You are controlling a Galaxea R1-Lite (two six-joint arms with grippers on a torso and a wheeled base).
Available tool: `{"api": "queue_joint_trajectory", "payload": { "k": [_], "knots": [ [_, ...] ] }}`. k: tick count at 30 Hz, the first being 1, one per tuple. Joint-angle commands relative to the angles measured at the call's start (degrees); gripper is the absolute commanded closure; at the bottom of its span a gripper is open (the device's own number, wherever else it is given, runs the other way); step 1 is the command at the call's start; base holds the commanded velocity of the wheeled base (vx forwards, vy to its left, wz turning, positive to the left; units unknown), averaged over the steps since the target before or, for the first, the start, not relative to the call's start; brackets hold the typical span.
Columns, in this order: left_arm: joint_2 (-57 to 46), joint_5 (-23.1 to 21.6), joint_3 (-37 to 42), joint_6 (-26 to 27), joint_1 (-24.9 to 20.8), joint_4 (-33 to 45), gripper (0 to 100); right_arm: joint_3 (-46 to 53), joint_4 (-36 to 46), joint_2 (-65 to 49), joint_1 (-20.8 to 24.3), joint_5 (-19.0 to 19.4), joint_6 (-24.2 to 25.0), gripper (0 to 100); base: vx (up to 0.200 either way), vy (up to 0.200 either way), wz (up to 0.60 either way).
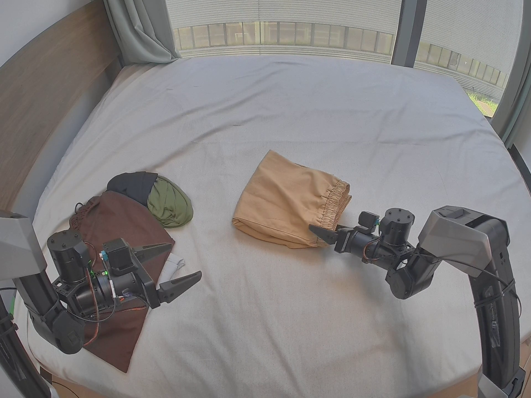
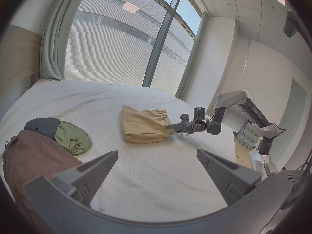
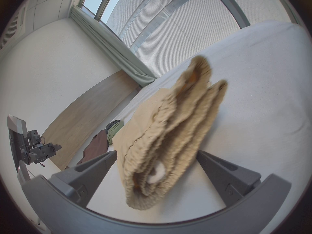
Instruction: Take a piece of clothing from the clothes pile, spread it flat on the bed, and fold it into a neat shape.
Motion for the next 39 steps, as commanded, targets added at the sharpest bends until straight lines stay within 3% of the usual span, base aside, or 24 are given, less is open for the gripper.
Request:
{"api": "queue_joint_trajectory", "payload": {
  "k": [1, 8, 17, 24, 39],
  "knots": [
    [-0.2, 0.0, 0.0, 0.0, 0.0, 0.0, 0, 3.9, -0.4, -4.7, -3.0, 0.1, -0.2, 0, 0.0, 0.0, 0.0],
    [-0.4, 0.0, -0.1, 0.0, 0.0, 0.0, 0, 9.2, -2.1, -12.3, -4.9, 0.4, -0.3, 0, 0.0, 0.0, 0.0],
    [-0.5, 0.0, -0.2, 0.0, 0.1, 0.0, 0, 10.1, -0.4, -17.9, -2.0, 0.4, -0.3, 0, 0.0, 0.0, 0.0],
    [-0.4, 0.0, -0.2, 0.0, 0.4, 0.0, 0, 6.3, 0.3, -13.0, 1.1, 0.4, -0.3, 0, 0.0, 0.0, 0.0],
    [-0.5, -0.9, 0.0, 0.0, 0.4, 0.0, 0, -3.9, 2.6, -1.7, 1.7, 0.0, -0.4, 0, 0.0, 0.0, 0.0]
  ]
}}
